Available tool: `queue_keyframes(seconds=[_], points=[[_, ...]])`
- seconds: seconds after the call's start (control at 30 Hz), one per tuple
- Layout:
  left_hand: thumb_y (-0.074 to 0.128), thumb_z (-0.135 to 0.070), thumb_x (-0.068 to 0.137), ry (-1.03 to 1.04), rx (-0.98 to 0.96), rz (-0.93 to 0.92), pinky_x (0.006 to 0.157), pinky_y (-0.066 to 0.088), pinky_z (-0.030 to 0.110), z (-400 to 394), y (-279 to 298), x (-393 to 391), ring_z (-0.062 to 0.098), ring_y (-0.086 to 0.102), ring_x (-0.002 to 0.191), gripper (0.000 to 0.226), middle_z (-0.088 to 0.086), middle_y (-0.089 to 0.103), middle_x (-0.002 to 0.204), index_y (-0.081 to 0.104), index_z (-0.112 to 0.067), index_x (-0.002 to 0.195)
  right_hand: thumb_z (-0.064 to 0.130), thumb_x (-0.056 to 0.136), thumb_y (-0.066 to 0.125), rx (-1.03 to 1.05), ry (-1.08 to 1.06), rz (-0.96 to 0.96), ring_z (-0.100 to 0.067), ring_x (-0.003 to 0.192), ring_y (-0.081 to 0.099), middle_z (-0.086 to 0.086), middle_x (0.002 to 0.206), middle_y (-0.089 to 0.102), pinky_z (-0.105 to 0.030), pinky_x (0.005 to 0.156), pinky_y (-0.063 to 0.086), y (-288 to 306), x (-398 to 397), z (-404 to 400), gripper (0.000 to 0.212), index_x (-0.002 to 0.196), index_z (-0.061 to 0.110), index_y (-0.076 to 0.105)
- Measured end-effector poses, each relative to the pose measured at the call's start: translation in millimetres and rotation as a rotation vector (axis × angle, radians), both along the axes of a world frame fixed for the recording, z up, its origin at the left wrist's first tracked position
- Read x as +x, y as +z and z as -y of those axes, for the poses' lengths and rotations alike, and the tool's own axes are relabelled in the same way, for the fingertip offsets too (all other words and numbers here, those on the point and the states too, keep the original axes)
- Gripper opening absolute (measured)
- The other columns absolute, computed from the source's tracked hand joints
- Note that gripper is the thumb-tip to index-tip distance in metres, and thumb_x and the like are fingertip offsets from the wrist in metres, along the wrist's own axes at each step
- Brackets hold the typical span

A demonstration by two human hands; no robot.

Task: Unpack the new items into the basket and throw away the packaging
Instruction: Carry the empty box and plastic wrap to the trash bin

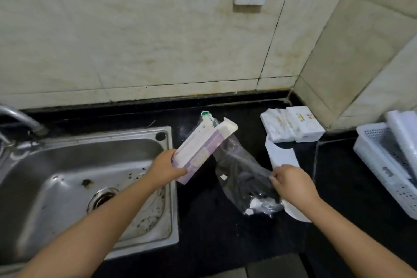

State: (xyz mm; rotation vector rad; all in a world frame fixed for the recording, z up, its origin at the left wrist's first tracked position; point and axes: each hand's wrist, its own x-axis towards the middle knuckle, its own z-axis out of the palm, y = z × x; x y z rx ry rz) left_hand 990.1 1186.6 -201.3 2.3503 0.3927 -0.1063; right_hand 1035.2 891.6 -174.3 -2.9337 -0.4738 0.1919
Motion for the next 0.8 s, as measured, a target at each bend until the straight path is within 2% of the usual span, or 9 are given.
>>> queue_keyframes(seconds=[0.07, 0.13, 0.2, 0.27, 0.33, 0.4, 0.53, 0.67, 0.8], points=[[0.073, -0.013, 0.075, 0.078, 0.002, 0.033, 0.053, 0.034, 0.020, -5, 9, -15, 0.016, 0.049, 0.084, 0.047, 0.003, 0.052, 0.096, 0.055, -0.002, 0.117, 0.021, 0.088, 0.053, 0.102, 0.117, 0.007, -0.028, 0.083, 0.059, -0.008, 0.076, 0.060, -0.033, 0.069, 0.042, 20, -7, -24, 0.020, 0.080, 0.006, 0.064], [0.073, -0.014, 0.075, 0.167, 0.016, 0.058, 0.065, 0.036, 0.024, -10, 17, -39, 0.018, 0.048, 0.084, 0.046, 0.005, 0.054, 0.096, 0.056, 0.000, 0.116, 0.021, 0.088, 0.054, 0.144, 0.247, 0.041, -0.027, 0.080, 0.058, -0.005, 0.067, 0.051, -0.031, 0.066, 0.039, 33, -15, -50, 0.023, 0.077, 0.003, 0.063], [0.074, -0.014, 0.074, 0.269, 0.014, 0.083, 0.067, 0.036, 0.025, -18, 26, -73, 0.018, 0.049, 0.083, 0.046, 0.012, 0.061, 0.101, 0.057, 0.000, 0.114, 0.026, 0.090, 0.052, 0.143, 0.373, 0.040, -0.027, 0.082, 0.059, -0.012, 0.076, 0.060, -0.032, 0.068, 0.041, 39, -26, -77, 0.029, 0.083, 0.001, 0.066], [0.072, -0.027, 0.066, 0.338, 0.011, 0.084, 0.057, 0.036, 0.024, -24, 35, -116, 0.017, 0.050, 0.081, 0.052, 0.010, 0.063, 0.098, 0.060, -0.001, 0.110, 0.029, 0.092, 0.049, 0.145, 0.506, 0.018, -0.027, 0.082, 0.060, -0.015, 0.081, 0.064, -0.032, 0.067, 0.039, 42, -43, -103, 0.034, 0.081, 0.001, 0.065], [0.061, -0.040, 0.050, 0.420, -0.005, 0.074, 0.051, 0.034, 0.015, -29, 43, -167, 0.015, 0.051, 0.080, 0.066, 0.002, 0.058, 0.089, 0.062, -0.003, 0.104, 0.029, 0.093, 0.047, 0.181, 0.636, 0.005, -0.028, 0.081, 0.059, -0.015, 0.075, 0.057, -0.032, 0.066, 0.037, 41, -66, -126, 0.036, 0.072, 0.003, 0.060], [0.057, -0.038, 0.048, 0.551, 0.018, 0.062, 0.050, 0.034, 0.018, -35, 47, -219, 0.017, 0.052, 0.077, 0.067, 0.002, 0.057, 0.086, 0.063, -0.003, 0.104, 0.028, 0.095, 0.044, 0.209, 0.768, 0.006, -0.029, 0.079, 0.056, -0.010, 0.071, 0.049, -0.033, 0.068, 0.037, 39, -93, -150, 0.036, 0.067, 0.007, 0.054], [0.053, -0.054, 0.044, 0.810, 0.072, 0.024, 0.065, 0.035, 0.025, -49, 49, -328, 0.029, 0.059, 0.090, 0.080, 0.010, 0.064, 0.097, 0.061, -0.004, 0.106, 0.029, 0.097, 0.035, 0.187, 1.059, 0.009, -0.021, 0.078, 0.048, -0.003, 0.074, 0.049, -0.028, 0.066, 0.029, 40, -163, -211, 0.040, 0.059, 0.018, 0.044], [0.073, -0.026, 0.075, 1.156, 0.075, -0.011, 0.063, 0.033, 0.027, -54, 47, -444, 0.025, 0.051, 0.075, 0.034, 0.013, 0.061, 0.088, 0.062, -0.006, 0.100, 0.030, 0.097, 0.036, 0.215, 1.289, 0.010, -0.027, 0.090, 0.058, -0.012, 0.092, 0.065, -0.035, 0.075, 0.041, 40, -253, -274, 0.037, 0.085, 0.005, 0.062], [0.074, -0.027, 0.074, 1.384, 0.123, -0.048, 0.066, 0.036, 0.027, -51, 44, -564, 0.033, 0.060, 0.091, 0.037, 0.018, 0.066, 0.099, 0.062, -0.003, 0.100, 0.030, 0.095, 0.039, 0.200, 1.539, 0.063, -0.031, 0.087, 0.059, -0.016, 0.090, 0.066, -0.035, 0.069, 0.043, 40, -365, -325, 0.039, 0.083, 0.001, 0.062]])
